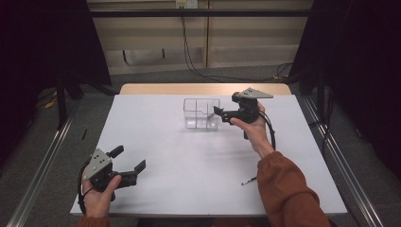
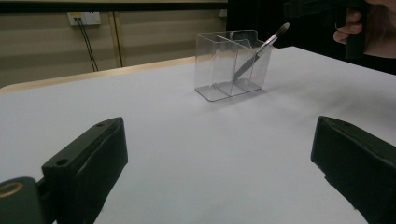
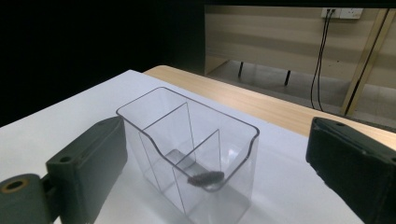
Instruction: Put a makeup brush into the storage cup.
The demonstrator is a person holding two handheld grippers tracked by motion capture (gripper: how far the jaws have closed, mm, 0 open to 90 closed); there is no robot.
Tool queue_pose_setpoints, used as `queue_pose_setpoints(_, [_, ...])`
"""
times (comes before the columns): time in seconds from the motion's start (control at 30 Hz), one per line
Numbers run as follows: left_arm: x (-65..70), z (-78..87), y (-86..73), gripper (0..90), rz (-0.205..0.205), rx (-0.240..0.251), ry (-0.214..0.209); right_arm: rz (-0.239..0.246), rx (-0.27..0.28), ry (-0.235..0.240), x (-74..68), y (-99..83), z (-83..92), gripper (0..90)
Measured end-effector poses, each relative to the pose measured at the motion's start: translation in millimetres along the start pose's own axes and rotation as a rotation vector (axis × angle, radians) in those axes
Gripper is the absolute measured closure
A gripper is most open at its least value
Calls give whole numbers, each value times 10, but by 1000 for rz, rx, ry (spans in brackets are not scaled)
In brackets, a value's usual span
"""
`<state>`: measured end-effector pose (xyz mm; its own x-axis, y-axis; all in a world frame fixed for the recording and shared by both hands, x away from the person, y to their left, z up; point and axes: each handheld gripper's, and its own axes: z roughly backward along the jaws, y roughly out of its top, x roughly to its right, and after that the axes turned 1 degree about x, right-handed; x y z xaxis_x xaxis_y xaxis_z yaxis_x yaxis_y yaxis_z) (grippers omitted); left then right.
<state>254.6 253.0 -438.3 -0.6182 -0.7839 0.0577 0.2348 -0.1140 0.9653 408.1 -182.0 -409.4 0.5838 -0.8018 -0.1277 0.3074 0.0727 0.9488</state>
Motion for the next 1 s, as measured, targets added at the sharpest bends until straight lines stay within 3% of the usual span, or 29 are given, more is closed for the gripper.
queue_pose_setpoints(0.23, [-4, -13, -1, 39, 4, 5, 7, -3, 7, 32, 3, -45, 150, 12])
queue_pose_setpoints(0.53, [-15, -22, -1, 44, 7, 11, 7, -1, 9, 20, 2, -161, 269, 19])
queue_pose_setpoints(0.63, [-22, -17, -1, 47, -1, 6, 9, -7, -16, 19, -16, -205, 295, 26])
queue_pose_setpoints(0.77, [-24, 3, -4, 47, -2, 8, 4, -7, 3, 23, -35, -221, 367, 25])
queue_pose_setpoints(0.9, [-24, 31, -7, 48, 17, 11, 24, -3, 23, 16, -46, -257, 457, 25])
queue_pose_setpoints(1.0, [-28, 40, -11, 48, 12, 5, 27, -15, 4, 36, -43, -306, 500, 23])
